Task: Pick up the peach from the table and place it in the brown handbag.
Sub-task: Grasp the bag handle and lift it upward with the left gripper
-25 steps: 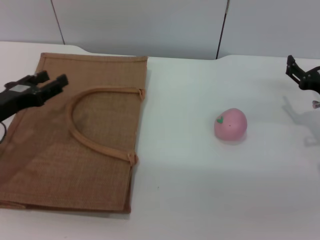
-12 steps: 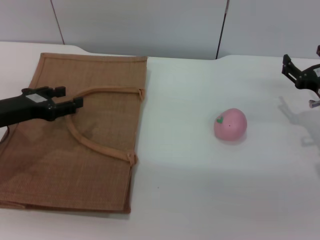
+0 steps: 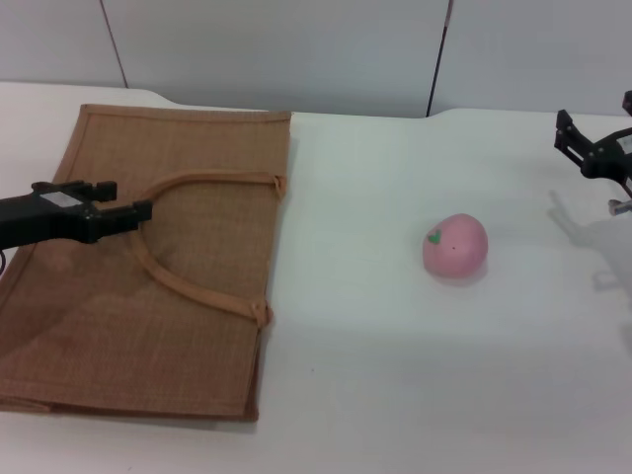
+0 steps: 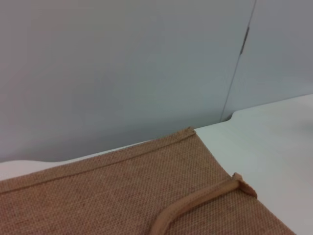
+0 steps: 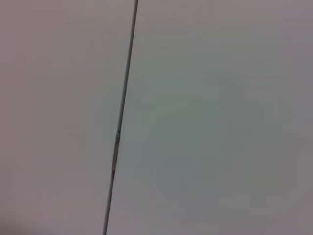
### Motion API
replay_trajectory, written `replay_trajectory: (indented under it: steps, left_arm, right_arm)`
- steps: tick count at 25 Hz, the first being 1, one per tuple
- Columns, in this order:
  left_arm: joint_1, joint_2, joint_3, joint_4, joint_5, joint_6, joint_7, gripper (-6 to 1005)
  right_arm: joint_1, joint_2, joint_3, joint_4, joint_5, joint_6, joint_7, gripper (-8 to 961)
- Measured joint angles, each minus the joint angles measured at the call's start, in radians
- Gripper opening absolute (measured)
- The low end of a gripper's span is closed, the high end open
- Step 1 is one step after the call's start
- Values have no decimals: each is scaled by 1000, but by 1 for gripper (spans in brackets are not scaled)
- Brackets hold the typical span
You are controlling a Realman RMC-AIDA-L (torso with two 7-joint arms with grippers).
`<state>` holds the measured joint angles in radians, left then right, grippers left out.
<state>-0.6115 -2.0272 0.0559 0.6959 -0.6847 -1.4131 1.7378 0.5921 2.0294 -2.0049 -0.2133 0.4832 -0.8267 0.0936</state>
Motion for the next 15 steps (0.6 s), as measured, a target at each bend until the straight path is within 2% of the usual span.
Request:
replay_trajectory:
  steps: [15]
  left_arm:
    - [-13,-1,6,-6,1,2,-132,619]
  right_arm:
    - [-1,2,-20,-12,0,0,0,873]
